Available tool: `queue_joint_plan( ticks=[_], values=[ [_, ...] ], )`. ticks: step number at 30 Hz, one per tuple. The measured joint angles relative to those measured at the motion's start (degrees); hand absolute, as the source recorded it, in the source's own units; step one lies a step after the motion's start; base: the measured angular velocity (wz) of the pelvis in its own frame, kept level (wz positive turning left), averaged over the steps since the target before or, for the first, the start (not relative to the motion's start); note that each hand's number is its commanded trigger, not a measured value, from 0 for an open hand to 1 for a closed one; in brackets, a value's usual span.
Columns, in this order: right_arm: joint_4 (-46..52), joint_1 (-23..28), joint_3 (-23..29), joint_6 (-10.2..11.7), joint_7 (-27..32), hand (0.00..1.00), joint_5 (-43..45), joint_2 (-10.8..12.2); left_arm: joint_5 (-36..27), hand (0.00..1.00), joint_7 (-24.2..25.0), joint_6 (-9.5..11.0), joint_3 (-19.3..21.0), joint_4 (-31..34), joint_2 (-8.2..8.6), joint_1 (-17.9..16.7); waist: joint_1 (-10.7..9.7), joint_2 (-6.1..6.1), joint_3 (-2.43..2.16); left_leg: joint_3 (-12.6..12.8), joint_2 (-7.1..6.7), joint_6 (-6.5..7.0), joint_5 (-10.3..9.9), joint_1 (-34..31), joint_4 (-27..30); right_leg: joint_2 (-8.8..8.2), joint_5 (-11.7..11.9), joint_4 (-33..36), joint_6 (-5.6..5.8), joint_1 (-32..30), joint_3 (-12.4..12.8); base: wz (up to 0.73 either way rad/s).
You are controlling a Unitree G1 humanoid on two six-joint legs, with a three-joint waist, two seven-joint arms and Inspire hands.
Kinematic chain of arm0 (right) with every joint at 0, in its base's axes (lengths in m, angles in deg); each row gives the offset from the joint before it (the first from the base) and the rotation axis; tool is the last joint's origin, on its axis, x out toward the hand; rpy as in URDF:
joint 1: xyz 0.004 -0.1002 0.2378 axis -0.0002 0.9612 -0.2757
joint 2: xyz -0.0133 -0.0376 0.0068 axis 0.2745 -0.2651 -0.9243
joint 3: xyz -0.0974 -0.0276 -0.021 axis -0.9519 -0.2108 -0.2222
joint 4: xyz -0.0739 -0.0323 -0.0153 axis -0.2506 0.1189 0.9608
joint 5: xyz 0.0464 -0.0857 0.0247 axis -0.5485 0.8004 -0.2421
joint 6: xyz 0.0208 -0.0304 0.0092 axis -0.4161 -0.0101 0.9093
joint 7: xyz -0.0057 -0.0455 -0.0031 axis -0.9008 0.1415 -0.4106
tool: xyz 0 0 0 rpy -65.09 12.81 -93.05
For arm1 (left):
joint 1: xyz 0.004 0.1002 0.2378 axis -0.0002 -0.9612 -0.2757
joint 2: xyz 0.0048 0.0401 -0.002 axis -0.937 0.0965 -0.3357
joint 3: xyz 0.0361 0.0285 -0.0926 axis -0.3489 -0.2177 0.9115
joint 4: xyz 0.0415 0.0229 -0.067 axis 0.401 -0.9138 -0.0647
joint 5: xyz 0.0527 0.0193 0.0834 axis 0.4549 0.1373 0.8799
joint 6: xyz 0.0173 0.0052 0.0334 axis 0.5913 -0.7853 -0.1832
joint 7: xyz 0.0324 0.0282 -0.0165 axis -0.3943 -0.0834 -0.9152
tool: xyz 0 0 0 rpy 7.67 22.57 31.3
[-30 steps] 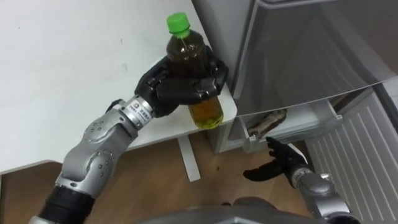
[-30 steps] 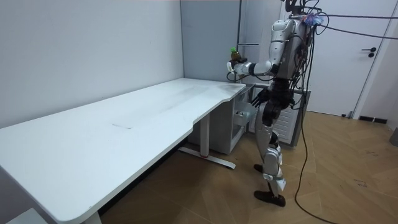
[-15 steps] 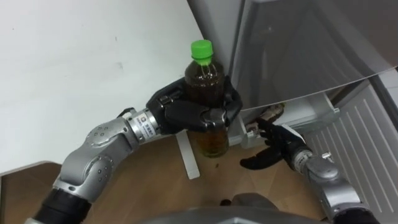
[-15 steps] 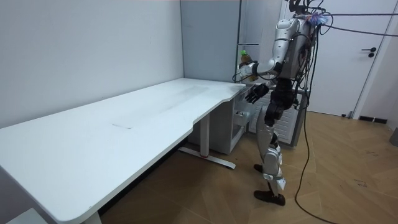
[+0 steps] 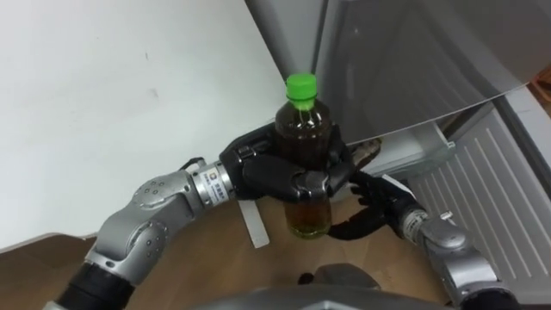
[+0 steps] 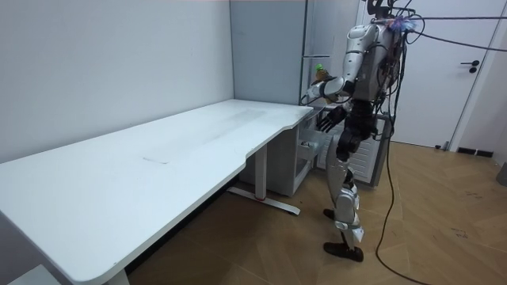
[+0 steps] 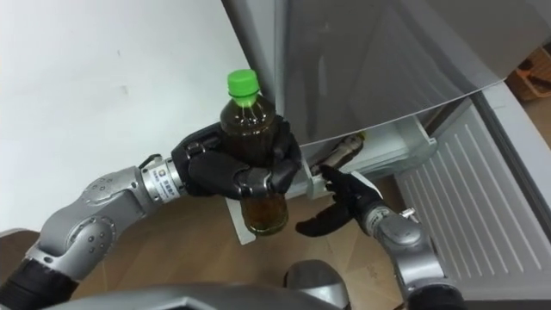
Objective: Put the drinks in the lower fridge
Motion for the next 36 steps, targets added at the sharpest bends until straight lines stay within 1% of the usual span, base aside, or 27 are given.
queue_joint_plan(
  ticks=[2, 5, 6, 7, 9, 10, 11, 12, 14, 17, 18, 21, 25, 29, 31, 33, 36],
  values=[
    [1.8, 0.3, 0.0, 0.0, -1.4, 0.0, -0.5, -0.1, 1.6, 1.0, 0.0, 0.1, 0.1, 0.0, -0.01, 0.2, -0.1, -0.09, -0.02, 0.4, 0.04, 0.0, 0.0, -0.3, 0.1, 0.03, 0.0, 0.1, -0.05, -0.6, 0.1, -0.07],
    [3.6, 0.9, -0.7, 0.1, -4.2, 0.0, -3.6, -1.3, 2.1, 1.0, -0.1, 0.3, 0.0, 0.0, -0.02, 0.3, -0.1, -0.34, 0.1, 0.4, 0.11, 0.0, 0.0, -0.2, 0.0, 0.06, 0.0, 0.1, -0.08, -0.5, 0.1, 0.0],
    [3.9, 0.9, -1.1, 0.1, -5.2, 0.0, -3.8, -1.6, 2.1, 1.0, -0.5, 0.5, 0.0, 0.0, -0.01, 0.4, 0.1, -0.66, 0.27, 0.4, 0.11, 0.0, 0.0, -0.1, 0.0, 0.09, 0.0, 0.3, -0.11, -0.5, 0.1, 0.0],
    [3.9, 0.9, -1.4, 0.1, -5.7, 0.0, -3.8, -1.9, 2.1, 1.0, -0.7, 0.6, 0.0, 0.0, -0.01, 0.4, 0.1, -0.86, 0.32, 0.4, 0.13, 0.0, 0.0, -0.1, 0.0, 0.1, 0.0, 0.3, -0.12, -0.5, 0.2, 0.0],
    [3.9, 1.0, -2.4, 0.1, -7.9, 0.0, -3.6, -2.5, 2.5, 1.0, -1.8, 0.8, 0.1, 0.0, 0.02, 0.4, 0.2, -1.84, 0.18, 0.6, 0.22, 0.0, 0.0, -0.3, 0.0, 0.31, 0.0, 0.1, -0.12, -0.6, 0.6, 0.0],
    [3.9, 1.0, -2.6, 0.1, -8.6, 0.0, -3.5, -2.7, 3.0, 1.0, -1.7, 0.9, 0.2, 0.0, 0.02, 0.6, 0.2, -2.1, 0.14, 0.7, 0.22, 0.0, 0.0, -0.3, 0.0, 0.35, 0.0, 0.1, -0.11, -0.7, 0.9, -0.07],
    [4.0, 1.0, -2.8, 0.1, -10.2, 0.0, -3.5, -3.2, 3.9, 1.0, -1.8, 0.9, 0.3, 0.0, 0.0, 1.0, 0.6, -2.59, 0.04, 1.1, 0.22, 0.0, 0.0, -0.4, 0.1, 0.45, 0.1, 0.1, -0.08, -0.9, 1.3, -0.16],
    [4.2, 1.0, -2.8, 0.1, -11.6, 0.0, -3.4, -3.5, 4.4, 1.0, -1.8, 1.0, 0.3, 0.0, 0.0, 1.6, 1.1, -2.95, 0.1, 1.2, 0.23, 0.05, 0.0, -0.5, 0.0, 0.6, 0.4, 0.0, -0.06, -1.0, 1.5, -0.17],
    [5.7, 1.3, -2.9, 0.0, -13.4, 0.0, -3.5, -4.0, 4.4, 1.0, -1.8, 1.3, 0.1, 0.0, 0.01, 2.4, 1.2, -3.28, 0.19, 1.3, 0.32, 0.49, -0.3, -0.9, 0.2, 0.66, 0.6, -0.1, -0.04, -1.2, 1.4, -0.05],
    [7.8, 1.2, -3.0, 0.0, -16.5, 0.0, -3.7, -4.5, 4.4, 1.0, -1.7, 1.4, -0.4, 0.0, 0.14, 4.3, 1.4, -3.92, 0.24, 1.2, 0.35, 0.63, -0.4, -1.0, 0.7, 0.61, 1.0, -0.1, -0.02, -1.2, 1.4, -0.01],
    [8.4, 1.1, -3.0, 0.1, -17.5, 0.0, -3.8, -4.6, 4.4, 1.0, -1.7, 1.7, -0.4, 0.0, 0.14, 4.9, 1.4, -4.06, 0.2, 1.2, 0.34, 0.67, -0.4, -1.0, 0.7, 0.6, 1.0, -0.1, -0.02, -1.1, 1.4, 0.0],
    [8.5, 0.8, -3.4, 0.1, -19.7, 0.0, -3.8, -4.6, 4.4, 1.0, -2.4, 3.3, -0.4, 0.0, 0.24, 5.3, 1.6, -4.32, 0.22, 1.0, 0.31, 0.73, -0.5, -1.0, 0.7, 0.61, 1.0, -0.2, -0.02, -1.3, 1.4, 0.0],
    [8.5, 0.7, -4.1, 0.1, -22.0, 0.0, -3.8, -4.5, 6.1, 1.0, -3.1, 3.8, -0.6, 0.0, 0.23, 5.4, 1.6, -4.32, 0.23, 0.8, 0.29, 0.92, -0.6, -1.1, 0.8, 0.54, 1.0, -0.2, 0.0, -1.4, 1.3, 0.0],
    [8.5, 0.7, -5.1, 0.1, -24.4, 0.0, -3.8, -4.4, 9.6, 1.0, -3.9, 4.1, -2.1, -0.2, 0.22, 5.4, 1.6, -4.28, 0.23, 1.0, 0.19, 1.29, -0.9, -1.8, 1.0, 0.33, 1.0, 0.0, 0.15, -2.2, 1.1, 0.0],
    [8.5, 0.7, -5.3, 0.0, -25.1, 0.0, -5.5, -4.5, 10.0, 1.0, -4.0, 4.2, -3.1, -0.6, 0.18, 5.4, 1.6, -4.29, 0.24, 1.1, 0.19, 1.38, -1.0, -2.1, 1.1, 0.27, 1.2, 0.1, 0.21, -2.3, 1.1, 0.0],
    [9.3, 0.7, -6.2, 0.0, -25.6, 0.0, -9.8, -4.6, 10.0, 1.0, -4.1, 4.2, -5.0, -1.6, 0.13, 5.6, 1.6, -4.29, 0.24, 1.1, 0.16, 1.45, -1.2, -2.1, 1.2, 0.26, 1.2, 0.3, 0.23, -2.3, 1.1, 0.0],
    [10.4, 0.5, -7.3, 0.0, -25.8, 0.0, -13.5, -4.7, 10.1, 1.0, -4.0, 4.2, -7.2, -2.8, 0.12, 5.7, 1.5, -4.28, 0.25, 1.1, 0.32, 1.41, -1.5, -2.1, 1.6, 0.36, 1.2, 0.2, 0.24, -2.1, 1.1, 0.0]
  ],
)
